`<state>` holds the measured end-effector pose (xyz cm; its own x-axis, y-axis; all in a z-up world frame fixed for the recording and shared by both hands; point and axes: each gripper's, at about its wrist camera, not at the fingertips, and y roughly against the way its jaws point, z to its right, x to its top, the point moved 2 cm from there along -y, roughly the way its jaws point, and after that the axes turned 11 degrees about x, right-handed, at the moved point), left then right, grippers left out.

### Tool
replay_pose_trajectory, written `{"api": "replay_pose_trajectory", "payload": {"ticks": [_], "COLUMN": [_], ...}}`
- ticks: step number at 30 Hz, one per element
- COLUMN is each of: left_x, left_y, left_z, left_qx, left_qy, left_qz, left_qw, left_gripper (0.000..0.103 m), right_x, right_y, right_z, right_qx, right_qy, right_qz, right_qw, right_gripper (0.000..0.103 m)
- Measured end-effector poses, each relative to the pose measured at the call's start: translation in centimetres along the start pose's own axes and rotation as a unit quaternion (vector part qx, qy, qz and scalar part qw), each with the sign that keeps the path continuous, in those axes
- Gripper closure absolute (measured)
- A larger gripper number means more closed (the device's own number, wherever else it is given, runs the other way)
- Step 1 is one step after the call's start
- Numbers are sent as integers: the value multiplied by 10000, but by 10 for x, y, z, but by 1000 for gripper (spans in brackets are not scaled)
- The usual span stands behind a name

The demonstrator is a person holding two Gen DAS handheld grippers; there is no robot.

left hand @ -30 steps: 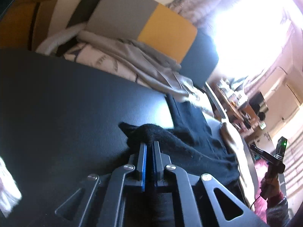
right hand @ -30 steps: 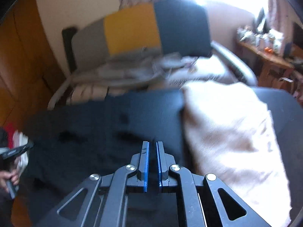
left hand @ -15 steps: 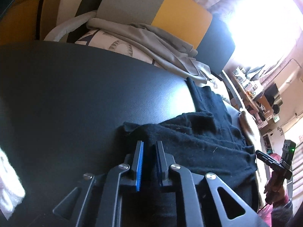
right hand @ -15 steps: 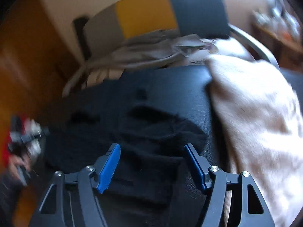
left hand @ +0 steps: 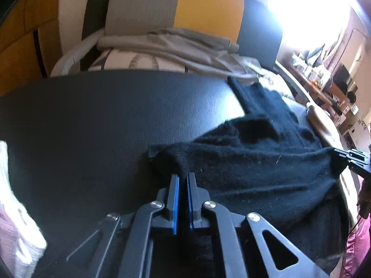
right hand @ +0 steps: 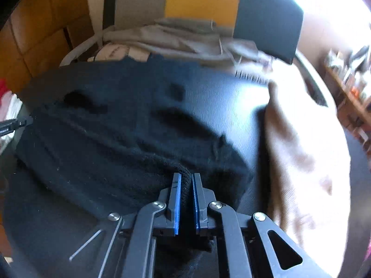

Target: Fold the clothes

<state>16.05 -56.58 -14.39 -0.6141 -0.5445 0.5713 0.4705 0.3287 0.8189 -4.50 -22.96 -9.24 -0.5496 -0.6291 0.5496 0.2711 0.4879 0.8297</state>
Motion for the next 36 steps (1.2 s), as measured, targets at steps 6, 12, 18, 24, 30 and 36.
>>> {"api": "replay_pose_trajectory", "payload": {"ticks": [6,12,18,24,30,36], "left_x": [6,2,-8,-26,-65,-53], "left_y": [-9,3,40,38,18,22], "left_z": [-8,-37,-45,29,50,42], "left_qx": [-49,-442,-968,-863,-388,-510], "left_qy": [330,1172,1380,-25,-600,-176], "left_qz": [-129,-200,151,-21,-191,-298], "left_qw": [9994,9919,9856,9963,9973,9981], "left_gripper": [95,85,84,83,84,83], "right_x": [24,4,12,8,-21,-36], "right_y": [-5,-39,-6,-1,-29,-24], "right_z": [7,21,1,-65,-84,-73], "right_qx": [-318,-439,-993,-183,-228,-88], "right_qy": [-197,-544,-204,98,69,-321], "right_qz": [173,-154,436,620,182,348], "right_qw": [9992,9974,9939,9979,9996,9988], "right_gripper": [93,76,35,30,26,17]}}
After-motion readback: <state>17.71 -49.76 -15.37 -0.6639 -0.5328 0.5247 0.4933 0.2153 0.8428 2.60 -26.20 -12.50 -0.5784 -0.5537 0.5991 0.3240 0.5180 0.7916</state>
